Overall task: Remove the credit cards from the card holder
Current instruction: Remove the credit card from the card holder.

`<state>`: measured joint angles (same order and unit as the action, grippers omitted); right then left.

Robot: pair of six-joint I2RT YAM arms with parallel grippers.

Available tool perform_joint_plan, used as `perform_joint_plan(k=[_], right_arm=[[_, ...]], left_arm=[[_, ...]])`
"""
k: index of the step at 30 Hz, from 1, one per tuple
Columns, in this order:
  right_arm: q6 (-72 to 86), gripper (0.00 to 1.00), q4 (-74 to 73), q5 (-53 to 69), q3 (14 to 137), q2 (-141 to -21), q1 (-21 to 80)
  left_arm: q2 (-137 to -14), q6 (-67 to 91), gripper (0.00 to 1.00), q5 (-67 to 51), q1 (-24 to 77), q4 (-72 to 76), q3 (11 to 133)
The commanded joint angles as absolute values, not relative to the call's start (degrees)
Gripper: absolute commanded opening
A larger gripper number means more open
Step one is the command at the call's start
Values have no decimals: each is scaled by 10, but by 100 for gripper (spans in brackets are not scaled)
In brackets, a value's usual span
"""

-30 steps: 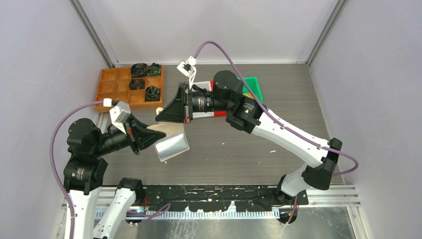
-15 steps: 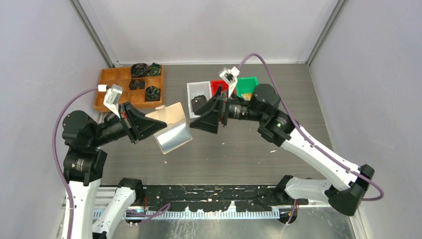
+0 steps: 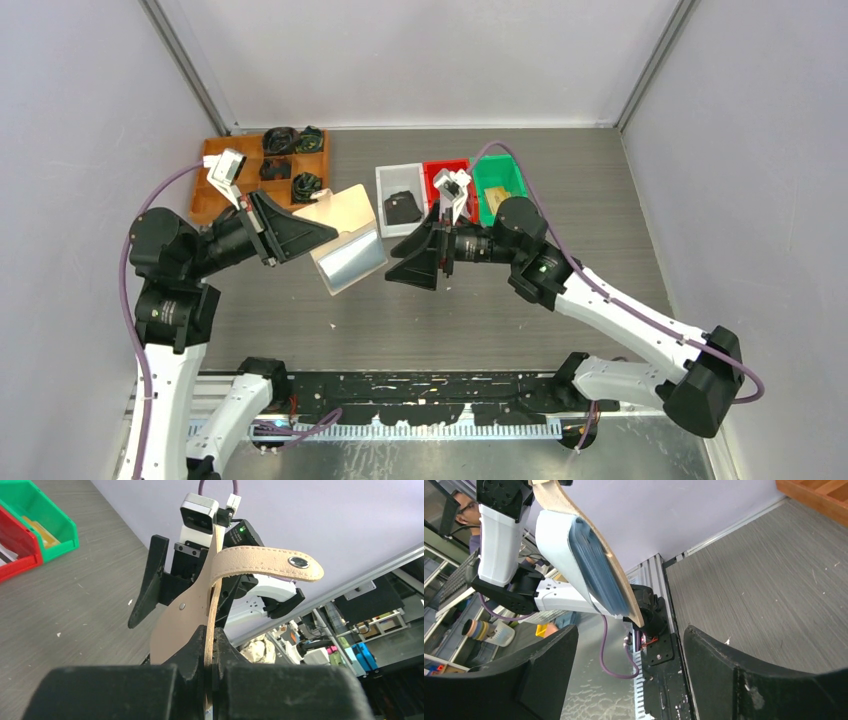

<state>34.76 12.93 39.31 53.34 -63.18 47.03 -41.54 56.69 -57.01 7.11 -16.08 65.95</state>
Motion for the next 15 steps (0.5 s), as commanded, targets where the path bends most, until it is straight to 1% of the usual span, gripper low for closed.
perform_joint_plan(k=[1,5,8,15], right_arm=[[365,81,245,401,540,-652,470],[373,77,270,397,552,-676,470],[363,71,269,391,559,-693,470],[373,64,297,377,559,-706,471]], left_arm=[[-416,603,0,-569,72,-113,682],[-417,608,0,-570,72,-116,685],[-417,613,0,-570,72,-115,690],[-414,616,0,-573,72,-115,694]])
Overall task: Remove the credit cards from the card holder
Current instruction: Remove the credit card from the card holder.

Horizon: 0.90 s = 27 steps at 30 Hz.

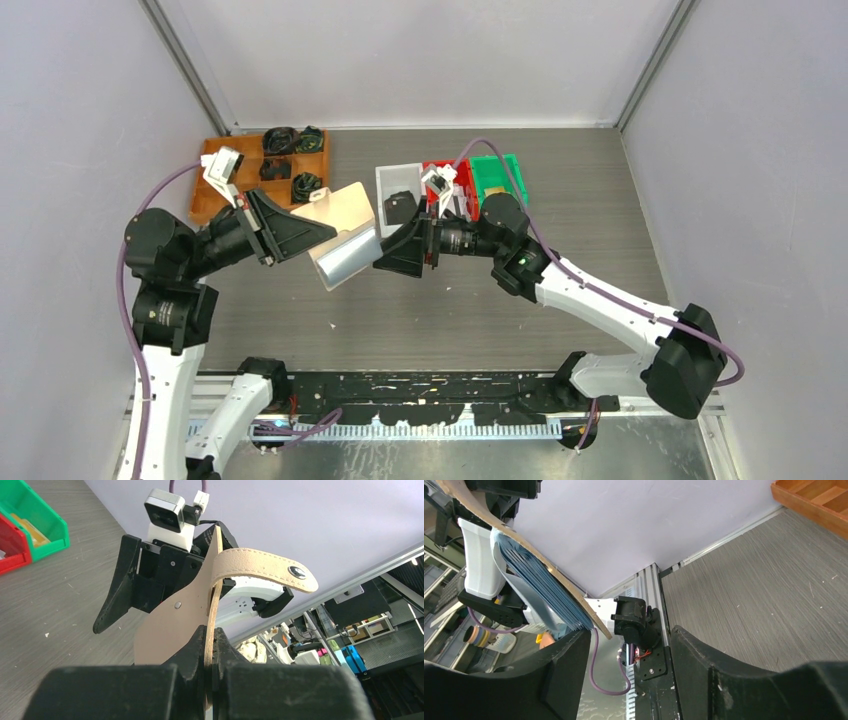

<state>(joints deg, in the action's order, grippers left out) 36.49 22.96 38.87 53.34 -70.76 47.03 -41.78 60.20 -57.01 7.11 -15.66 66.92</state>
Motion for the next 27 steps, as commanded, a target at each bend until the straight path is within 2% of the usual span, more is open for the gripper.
perform_joint_plan(k=[1,8,17,25,27], right_arm=[[378,63,304,374,562,-708,471],[418,61,356,375,579,-710,474],[449,68,385,391,613,-723,485],[465,64,389,395,659,-745,501],[475,58,394,396,670,-750,506]], left_arm=[[-414,616,0,-572,72,-115,694],[-416,609,0,-571,73,-117,693],[-417,600,0,-569,72,-125,692],[-420,598,0,-578,72,-127,696],[-418,597,0,-580,72,-126,691]])
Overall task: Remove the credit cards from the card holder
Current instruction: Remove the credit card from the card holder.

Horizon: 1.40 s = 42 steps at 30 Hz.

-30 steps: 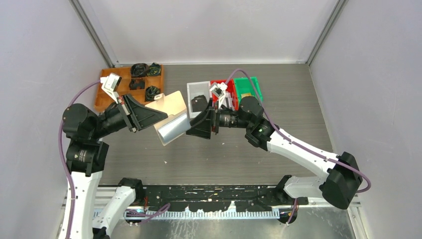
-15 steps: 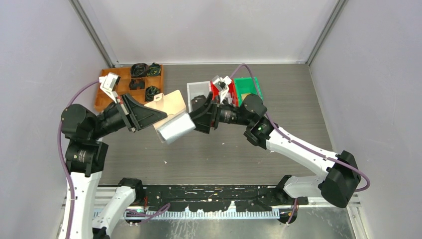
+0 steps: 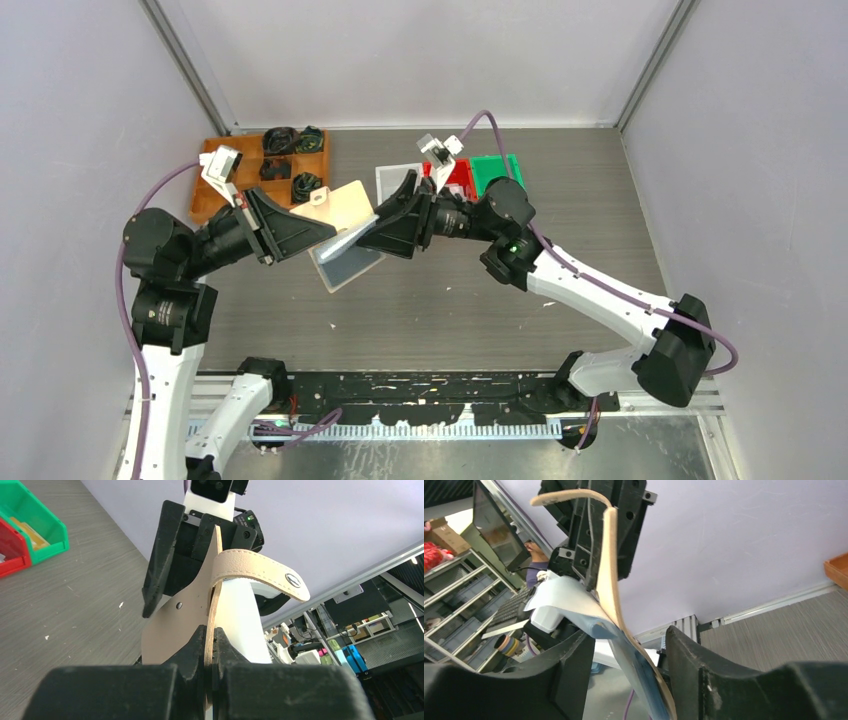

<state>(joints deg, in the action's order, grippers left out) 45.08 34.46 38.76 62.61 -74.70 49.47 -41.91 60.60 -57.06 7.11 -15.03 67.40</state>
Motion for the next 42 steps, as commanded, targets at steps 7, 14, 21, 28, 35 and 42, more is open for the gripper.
perform_joint_plan(k=[7,14,21,28,35,42], right_arm=[[524,10,414,399,666,-756,510],[521,1,375,366,644,-731,510],[520,1,309,346,670,-728,510],[562,1,333,378,680,-748,517],[561,1,324,380,688,-756,532],[549,3,315,391,693,-776,549]], left_arm=[[-411,559,29,-567,72,-153,688],[-402,424,84,-548,72,-266,745],[-359,275,77,-642,72,-316,724],[-331,155,56,-568,72,-335,699],[-304,129,35,-511,72,-295,658],[-302,230,8,-469,73,-230,648]])
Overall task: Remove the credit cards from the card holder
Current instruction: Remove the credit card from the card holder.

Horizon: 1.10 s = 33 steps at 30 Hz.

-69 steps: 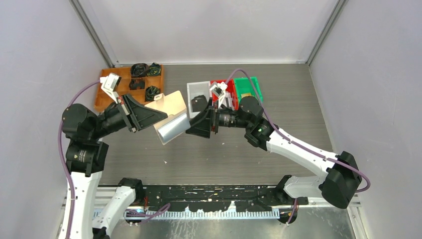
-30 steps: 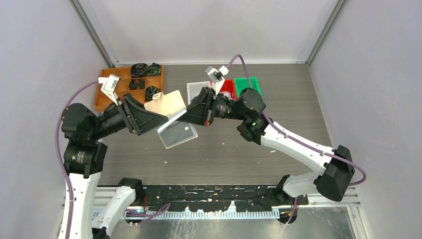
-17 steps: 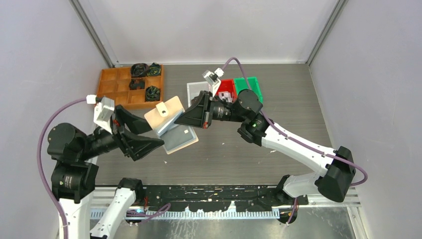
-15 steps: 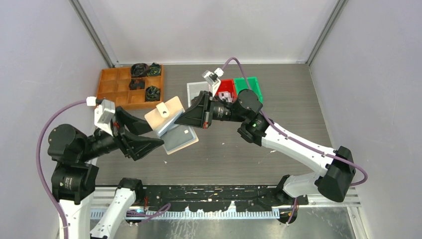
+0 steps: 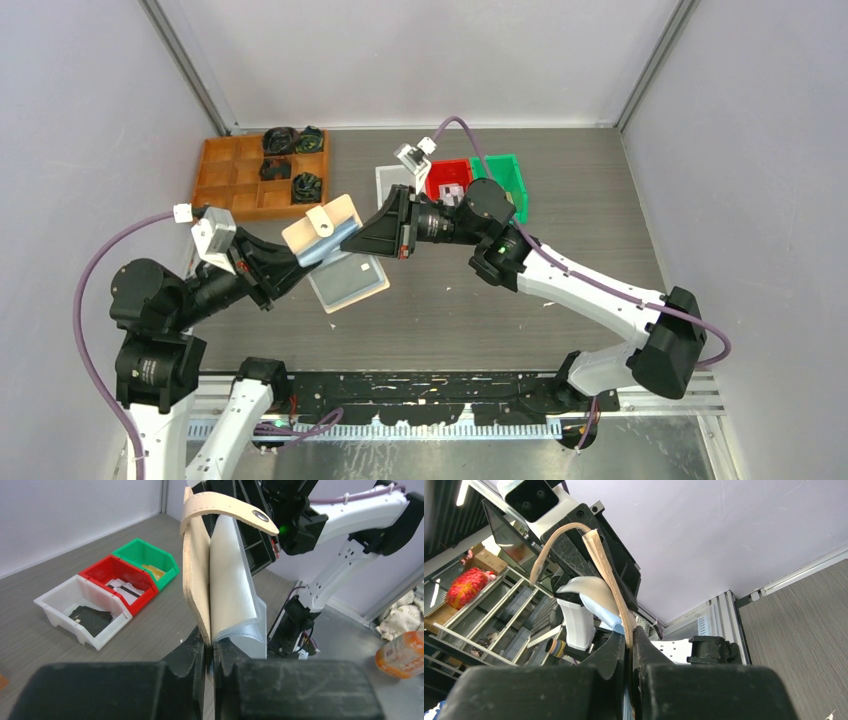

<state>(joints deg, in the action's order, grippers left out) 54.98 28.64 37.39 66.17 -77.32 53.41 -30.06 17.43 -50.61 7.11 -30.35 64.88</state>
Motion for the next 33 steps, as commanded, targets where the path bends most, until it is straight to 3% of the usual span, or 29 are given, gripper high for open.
perform_joint_plan(k=[1,6,10,14,18,22,33], right_arm=[[550,4,317,392,692,-778,551],[558,10,339,393,677,-775,552],[569,42,359,404,658,-762,551],[576,56,405,412,609,-728,552],[568,54,417,411,563,-689,552],[543,46,407,388,525,-651,550],[471,32,317,313,530,-623,545]], left_arm=[[-305,250,6,-473,72,-222,648],[-315,367,0,-477,72,-189,641],[-323,428,0,-462,73,-178,634],[-332,479,0,-441,72,-169,624],[-346,525,0,-442,72,-159,627],[-358,548,0,-448,72,-157,637],[-370,569,0,-480,72,-145,659]])
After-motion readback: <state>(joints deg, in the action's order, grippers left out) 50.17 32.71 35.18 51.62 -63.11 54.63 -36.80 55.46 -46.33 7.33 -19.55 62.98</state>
